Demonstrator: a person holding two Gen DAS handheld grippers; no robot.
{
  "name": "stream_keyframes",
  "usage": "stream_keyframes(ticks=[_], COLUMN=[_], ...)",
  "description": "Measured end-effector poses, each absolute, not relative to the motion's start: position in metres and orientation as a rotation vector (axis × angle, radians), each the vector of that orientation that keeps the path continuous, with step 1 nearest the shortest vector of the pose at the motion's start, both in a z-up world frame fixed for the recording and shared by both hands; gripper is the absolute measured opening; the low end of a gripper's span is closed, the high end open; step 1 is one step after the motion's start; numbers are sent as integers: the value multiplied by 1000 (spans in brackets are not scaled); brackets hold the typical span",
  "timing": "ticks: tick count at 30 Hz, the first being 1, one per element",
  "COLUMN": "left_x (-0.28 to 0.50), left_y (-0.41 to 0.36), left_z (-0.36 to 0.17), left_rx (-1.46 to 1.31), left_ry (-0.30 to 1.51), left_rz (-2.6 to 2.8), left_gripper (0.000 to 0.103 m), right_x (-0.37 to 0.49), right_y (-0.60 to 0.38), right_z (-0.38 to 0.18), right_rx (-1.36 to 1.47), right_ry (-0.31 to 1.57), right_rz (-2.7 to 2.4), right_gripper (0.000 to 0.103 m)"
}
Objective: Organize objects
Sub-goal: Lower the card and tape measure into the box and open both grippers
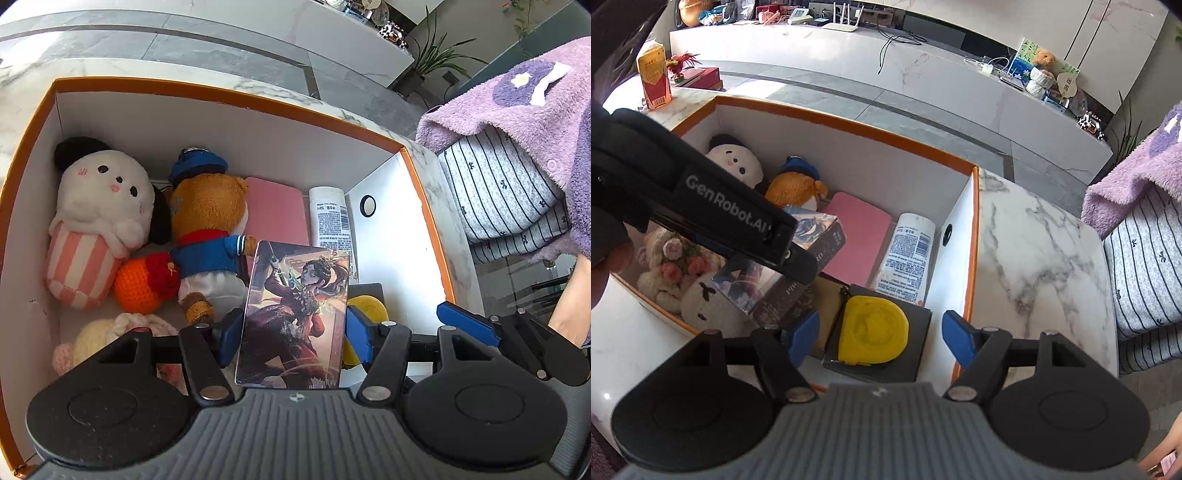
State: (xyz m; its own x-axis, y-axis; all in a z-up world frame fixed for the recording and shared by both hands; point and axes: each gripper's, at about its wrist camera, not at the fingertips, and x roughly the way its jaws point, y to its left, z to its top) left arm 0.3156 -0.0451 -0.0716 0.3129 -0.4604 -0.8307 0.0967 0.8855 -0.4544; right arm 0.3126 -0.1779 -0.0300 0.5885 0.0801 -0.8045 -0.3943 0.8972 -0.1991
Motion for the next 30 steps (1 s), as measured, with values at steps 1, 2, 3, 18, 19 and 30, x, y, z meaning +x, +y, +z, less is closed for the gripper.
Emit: stream_keyframes(ticks=[1,2,3,18,19,30], left_x=[316,316,315,311,311,311], left_y=[-45,-46,-46,-58,-60,-64], left_z=[-72,-72,-72,-76,-77,-82], left_rx=[-349,-349,-350,-350,-345,-357], left_ry=[1204,1205,1207,1219,1220,1238], left_rz=[-373,-371,-367,-248,-244,-221], left_gripper=[69,68,68,69,69,70], right_x=[311,310,309,306,307,310], right_y=[-179,-180,-180,-187,-187,-195], right_z=[-29,-28,-26,-13,-13,-18], right_rx=[-377,-374,-372,-347,-345,-305], right_ry=[899,893,887,792,794,812], right_rz=[285,283,279,205,200,186], right_gripper=[74,74,74,78,78,80])
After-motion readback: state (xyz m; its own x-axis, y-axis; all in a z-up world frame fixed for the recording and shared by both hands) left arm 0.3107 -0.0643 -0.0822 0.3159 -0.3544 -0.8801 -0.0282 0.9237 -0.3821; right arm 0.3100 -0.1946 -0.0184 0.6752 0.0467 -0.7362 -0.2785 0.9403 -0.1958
